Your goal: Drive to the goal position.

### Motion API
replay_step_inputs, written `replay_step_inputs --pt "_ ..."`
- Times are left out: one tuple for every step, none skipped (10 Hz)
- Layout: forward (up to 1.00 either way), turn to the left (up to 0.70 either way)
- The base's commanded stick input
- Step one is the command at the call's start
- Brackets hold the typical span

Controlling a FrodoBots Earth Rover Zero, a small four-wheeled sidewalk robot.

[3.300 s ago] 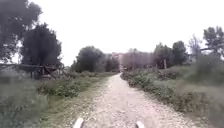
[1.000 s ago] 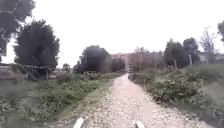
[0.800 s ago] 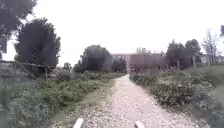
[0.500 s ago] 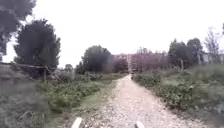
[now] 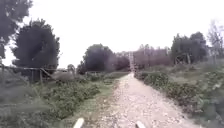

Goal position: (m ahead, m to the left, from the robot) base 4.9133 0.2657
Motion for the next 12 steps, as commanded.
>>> replay_step_inputs --pt "0.7 0.0" --pt "0.7 0.0" --pt "0.7 0.0" --pt "0.7 0.0" --pt "0.7 0.0" --pt "0.7 0.0" --pt "0.7 0.0" --pt "0.7 -0.17" --pt "0.7 -0.34" --pt "0.7 -0.28" --pt "0.7 -0.16" --pt "0.7 -0.03"
